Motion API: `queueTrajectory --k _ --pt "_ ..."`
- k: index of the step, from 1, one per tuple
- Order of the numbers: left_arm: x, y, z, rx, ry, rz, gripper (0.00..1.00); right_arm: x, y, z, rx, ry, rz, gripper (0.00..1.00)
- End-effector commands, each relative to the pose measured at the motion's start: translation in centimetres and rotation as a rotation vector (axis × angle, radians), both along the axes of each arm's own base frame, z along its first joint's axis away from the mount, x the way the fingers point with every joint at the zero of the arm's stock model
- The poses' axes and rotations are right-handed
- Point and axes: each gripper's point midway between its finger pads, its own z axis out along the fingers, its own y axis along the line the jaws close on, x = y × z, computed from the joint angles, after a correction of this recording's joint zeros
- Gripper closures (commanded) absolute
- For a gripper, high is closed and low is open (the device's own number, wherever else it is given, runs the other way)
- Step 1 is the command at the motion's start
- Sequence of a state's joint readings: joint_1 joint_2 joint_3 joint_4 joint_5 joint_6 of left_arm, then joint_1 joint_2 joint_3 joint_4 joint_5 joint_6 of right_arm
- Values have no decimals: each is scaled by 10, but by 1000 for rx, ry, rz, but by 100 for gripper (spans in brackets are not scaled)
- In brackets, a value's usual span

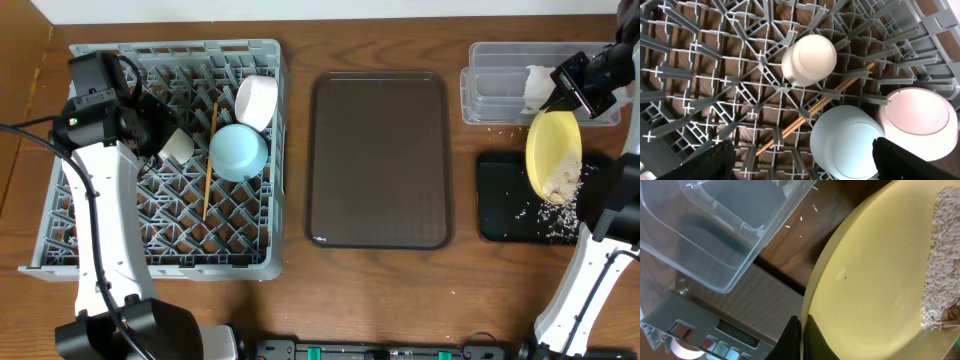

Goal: Sort waste into correct bins and load items into the dishwasher
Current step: 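Tilt the plate with the right gripper to dump rice onto black tray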

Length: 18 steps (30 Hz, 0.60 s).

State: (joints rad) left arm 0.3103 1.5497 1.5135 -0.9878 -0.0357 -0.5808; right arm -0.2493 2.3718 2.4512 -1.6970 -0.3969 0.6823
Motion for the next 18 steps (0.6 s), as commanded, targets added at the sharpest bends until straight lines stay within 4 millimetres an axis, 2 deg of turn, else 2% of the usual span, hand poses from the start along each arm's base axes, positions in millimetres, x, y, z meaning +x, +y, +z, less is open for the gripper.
queueTrajectory --k 1,10,18 --pt "-1 2 0 -1 1 16 11 -2 1 12 16 -36 18 99" --pt "-1 2 0 -1 1 15 11 -9 5 43 23 -103 19 98" --pt "-1 2 0 -1 1 15 11 -35 3 45 38 -54 -1 98"
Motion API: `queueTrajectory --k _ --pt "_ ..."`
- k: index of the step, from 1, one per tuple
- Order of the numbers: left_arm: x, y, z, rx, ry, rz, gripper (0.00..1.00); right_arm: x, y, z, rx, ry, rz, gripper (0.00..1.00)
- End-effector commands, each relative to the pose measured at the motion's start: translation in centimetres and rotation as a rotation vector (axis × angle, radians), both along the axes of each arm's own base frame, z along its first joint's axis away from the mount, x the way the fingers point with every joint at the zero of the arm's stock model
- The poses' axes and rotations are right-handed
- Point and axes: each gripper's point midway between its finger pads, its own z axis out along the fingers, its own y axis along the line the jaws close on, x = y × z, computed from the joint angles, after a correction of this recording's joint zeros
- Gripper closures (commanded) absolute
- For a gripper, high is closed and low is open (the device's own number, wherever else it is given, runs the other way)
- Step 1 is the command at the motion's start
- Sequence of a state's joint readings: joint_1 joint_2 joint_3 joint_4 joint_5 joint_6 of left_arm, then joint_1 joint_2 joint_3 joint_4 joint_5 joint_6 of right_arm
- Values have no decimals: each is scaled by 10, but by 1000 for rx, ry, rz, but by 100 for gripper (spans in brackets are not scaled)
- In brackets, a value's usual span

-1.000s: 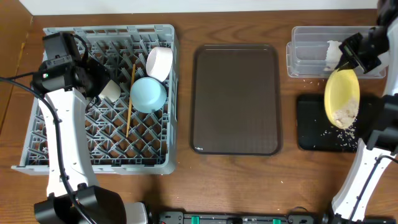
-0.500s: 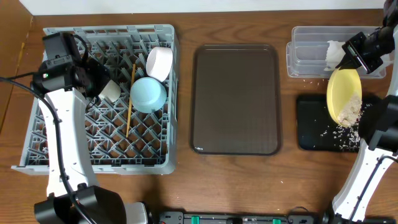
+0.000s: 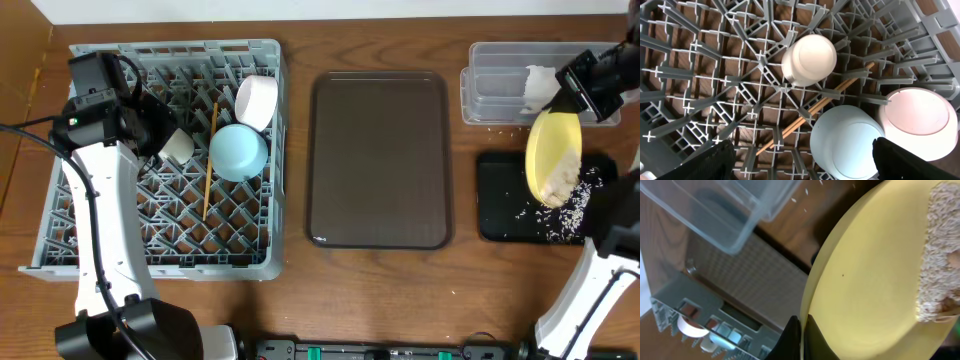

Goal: Sort waste into correct bins and load items into the dishwasher
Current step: 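Tilt the plate with the right gripper to dump rice onto black tray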

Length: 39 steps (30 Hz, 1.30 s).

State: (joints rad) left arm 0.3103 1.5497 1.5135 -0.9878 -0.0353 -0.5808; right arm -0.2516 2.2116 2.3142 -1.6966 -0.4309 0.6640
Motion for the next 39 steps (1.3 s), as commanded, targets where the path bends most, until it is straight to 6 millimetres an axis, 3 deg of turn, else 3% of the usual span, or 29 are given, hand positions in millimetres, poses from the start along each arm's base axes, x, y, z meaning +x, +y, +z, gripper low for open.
queueTrajectory --k 1,5,11,18,23,27,39 --pt "-1 2 0 -1 1 16 11 -11 -9 8 18 -11 -13 98" --pt "-1 2 0 -1 1 16 11 -12 -4 7 95 -37 26 98" --pt "-1 2 0 -1 1 16 11 -19 -17 -2 100 -2 -8 98" --pt "-1 2 0 -1 1 16 11 -14 -9 11 275 -127 54 99" --pt "-1 2 0 -1 1 16 11 -19 -20 6 310 -117 11 99" --pt "-1 2 0 -1 1 16 11 -18 -17 10 424 -163 -2 99" --pt "-1 2 0 -1 1 16 11 -21 -20 10 531 -213 -21 98"
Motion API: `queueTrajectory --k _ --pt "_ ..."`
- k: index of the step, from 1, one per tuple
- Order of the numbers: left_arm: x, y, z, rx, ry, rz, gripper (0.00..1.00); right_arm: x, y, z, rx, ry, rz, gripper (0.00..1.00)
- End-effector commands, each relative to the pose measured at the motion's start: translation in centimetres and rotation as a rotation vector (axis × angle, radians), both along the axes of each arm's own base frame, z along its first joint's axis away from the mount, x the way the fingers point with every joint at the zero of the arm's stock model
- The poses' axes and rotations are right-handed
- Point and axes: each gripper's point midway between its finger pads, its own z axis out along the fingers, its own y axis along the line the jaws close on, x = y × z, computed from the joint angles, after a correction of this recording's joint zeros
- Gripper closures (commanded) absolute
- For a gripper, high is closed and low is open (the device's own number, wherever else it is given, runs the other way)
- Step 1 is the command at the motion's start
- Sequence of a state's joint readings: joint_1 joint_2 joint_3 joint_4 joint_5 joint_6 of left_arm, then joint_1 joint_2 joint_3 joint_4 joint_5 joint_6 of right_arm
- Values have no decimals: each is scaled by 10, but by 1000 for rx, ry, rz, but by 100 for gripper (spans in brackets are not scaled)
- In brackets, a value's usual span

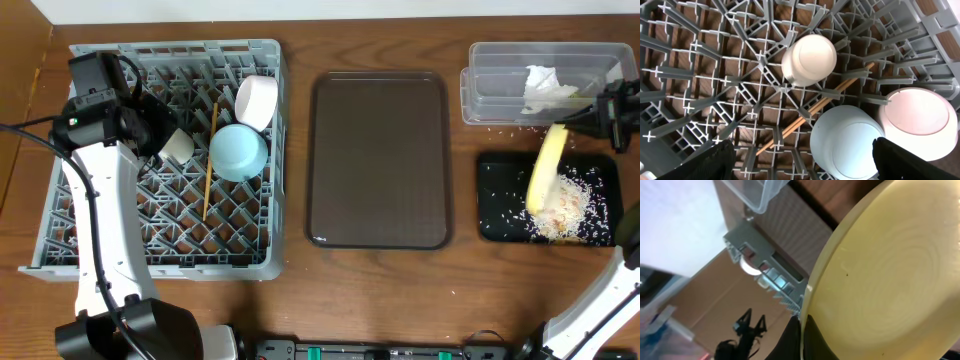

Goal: Sort waste into correct bins and load items into the dishwasher
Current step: 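Tilt the plate with the right gripper to dump rice onto black tray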

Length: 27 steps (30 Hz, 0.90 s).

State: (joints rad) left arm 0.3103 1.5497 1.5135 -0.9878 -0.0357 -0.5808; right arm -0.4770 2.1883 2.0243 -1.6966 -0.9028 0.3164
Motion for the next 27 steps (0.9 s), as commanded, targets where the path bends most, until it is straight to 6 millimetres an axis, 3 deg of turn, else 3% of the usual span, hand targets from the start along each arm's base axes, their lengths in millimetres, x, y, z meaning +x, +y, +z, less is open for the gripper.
queueTrajectory --k 1,9,23,27 --pt "-1 2 0 -1 1 16 11 0 -2 13 50 -67 -18 99" --pt "-1 2 0 -1 1 16 11 7 0 26 126 -143 -38 98" --pt "-1 2 0 -1 1 15 11 4 2 28 133 -55 -87 98" --pt "-1 2 0 -1 1 16 11 5 10 27 123 -61 -53 99"
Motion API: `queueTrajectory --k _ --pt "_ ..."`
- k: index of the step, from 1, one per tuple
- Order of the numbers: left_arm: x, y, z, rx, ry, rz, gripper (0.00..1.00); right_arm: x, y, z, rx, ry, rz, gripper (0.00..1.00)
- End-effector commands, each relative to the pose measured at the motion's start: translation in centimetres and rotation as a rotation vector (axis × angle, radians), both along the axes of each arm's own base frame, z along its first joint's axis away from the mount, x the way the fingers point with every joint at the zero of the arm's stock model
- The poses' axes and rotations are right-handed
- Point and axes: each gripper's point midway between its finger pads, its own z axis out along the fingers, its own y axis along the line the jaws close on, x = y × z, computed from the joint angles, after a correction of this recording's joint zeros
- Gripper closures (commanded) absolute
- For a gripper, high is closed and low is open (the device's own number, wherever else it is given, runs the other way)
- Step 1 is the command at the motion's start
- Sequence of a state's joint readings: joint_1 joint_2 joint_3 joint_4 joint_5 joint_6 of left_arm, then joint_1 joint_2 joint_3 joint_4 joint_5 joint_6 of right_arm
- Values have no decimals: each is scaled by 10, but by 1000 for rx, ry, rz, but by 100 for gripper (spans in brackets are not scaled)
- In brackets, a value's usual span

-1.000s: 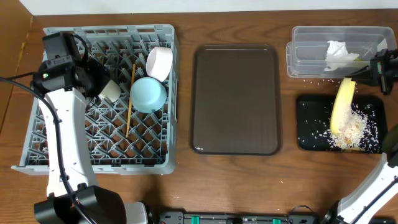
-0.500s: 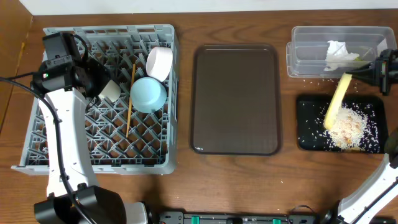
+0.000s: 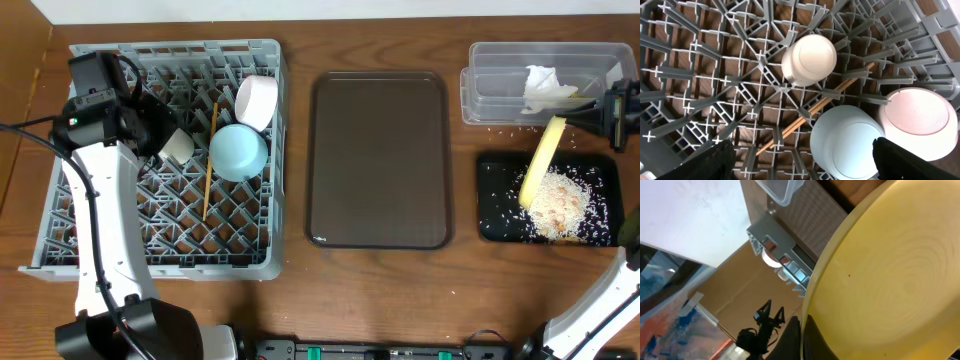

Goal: Sort waste into correct bins and load items into the dishwasher
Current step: 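Tilt the plate with the right gripper to dump rice onto black tray, then carry the yellow plate with the right gripper toward the dish rack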

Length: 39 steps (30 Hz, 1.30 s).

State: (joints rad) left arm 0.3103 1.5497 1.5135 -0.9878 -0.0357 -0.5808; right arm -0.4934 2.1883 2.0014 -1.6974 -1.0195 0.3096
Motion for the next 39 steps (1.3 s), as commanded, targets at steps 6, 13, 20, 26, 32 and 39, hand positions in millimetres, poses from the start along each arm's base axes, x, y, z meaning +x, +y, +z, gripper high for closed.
queueTrajectory --k 6,13,20,26,32,39 --pt "-1 2 0 -1 1 16 11 -1 -5 18 29 -31 -49 99" --pt "-1 2 0 -1 1 16 11 5 -4 33 70 -184 -27 99" --pt "-1 2 0 -1 1 15 11 -5 -20 16 30 18 -102 98" --pt "-1 2 0 -1 1 15 11 4 -12 32 56 -198 -35 99" --pt "-1 2 0 -1 1 16 11 2 -13 29 64 -114 -66 99" --pt "-1 2 0 -1 1 15 11 9 2 41 93 -238 -16 99"
